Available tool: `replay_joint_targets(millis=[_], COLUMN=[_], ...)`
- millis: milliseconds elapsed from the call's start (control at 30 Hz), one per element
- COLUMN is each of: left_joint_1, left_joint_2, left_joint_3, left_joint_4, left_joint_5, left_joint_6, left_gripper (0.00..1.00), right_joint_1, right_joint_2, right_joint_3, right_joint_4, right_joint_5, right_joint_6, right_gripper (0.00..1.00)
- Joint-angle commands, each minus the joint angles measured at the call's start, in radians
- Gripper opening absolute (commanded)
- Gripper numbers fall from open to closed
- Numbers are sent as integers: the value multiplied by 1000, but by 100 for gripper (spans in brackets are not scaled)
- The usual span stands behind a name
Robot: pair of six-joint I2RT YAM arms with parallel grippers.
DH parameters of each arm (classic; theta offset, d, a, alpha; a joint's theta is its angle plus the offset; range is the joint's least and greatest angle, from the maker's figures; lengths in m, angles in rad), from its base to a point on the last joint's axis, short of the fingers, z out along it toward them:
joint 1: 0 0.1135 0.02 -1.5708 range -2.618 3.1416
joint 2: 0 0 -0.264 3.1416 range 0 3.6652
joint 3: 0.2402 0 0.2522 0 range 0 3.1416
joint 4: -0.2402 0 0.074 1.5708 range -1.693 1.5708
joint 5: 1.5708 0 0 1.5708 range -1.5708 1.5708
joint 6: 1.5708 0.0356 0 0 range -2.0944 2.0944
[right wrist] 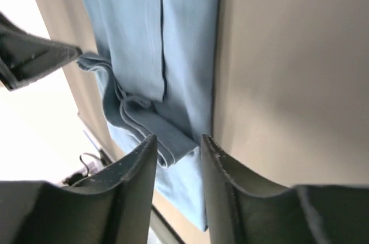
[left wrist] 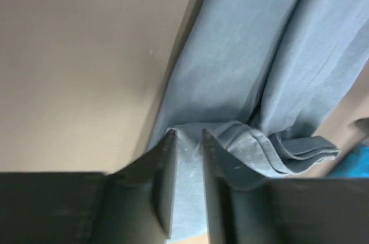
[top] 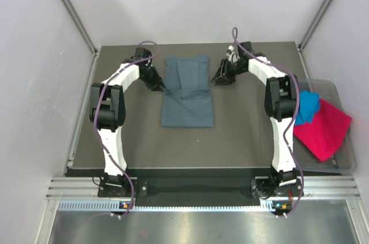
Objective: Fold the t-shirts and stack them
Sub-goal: Fold the tshirt
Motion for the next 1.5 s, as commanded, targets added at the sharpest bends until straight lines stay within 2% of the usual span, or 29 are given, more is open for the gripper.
replay_joint_targets(millis=[0,33,100,200,233,267,333,400,533,667,767,1200,1333,1467], left_joint_1=[10,10,10,7,5,1,-24,-61,-125,-144,-150,-171,-171,-158], left_joint_2=[-89,-113,-194,-303,-326,-366,-397,-408,-347,-238,-176,-155,-72,-6], left_joint_3=[64,56,10,-111,-151,-236,-322,-409,-468,-456,-421,-398,-322,-246], left_joint_4=[-74,-78,-71,-20,41,76,224,299,498,619,626,626,626,614], left_joint_5=[-107,-107,-95,-11,21,92,141,186,200,246,246,221,240,229], left_joint_6=[107,124,132,121,89,69,0,-64,-126,-192,-203,-201,-210,-195], left_gripper=[32,37,39,37,35,31,29,27,27,27,27,28,29,29], right_joint_1=[-48,-49,-39,9,27,67,113,171,234,245,242,155,127,106], right_joint_2=[13,4,-50,-191,-226,-287,-326,-360,-337,-254,-202,1,42,-19], right_joint_3=[139,150,121,-46,-100,-196,-273,-362,-462,-444,-410,-140,-54,10], right_joint_4=[-37,-52,-80,-33,36,68,139,241,461,532,543,490,429,266], right_joint_5=[4,11,19,22,24,25,42,86,125,119,143,176,162,174], right_joint_6=[-44,-54,-87,-88,-76,-41,-12,42,180,231,223,208,187,124], right_gripper=[38,40,45,46,46,45,41,36,14,9,8,13,13,14])
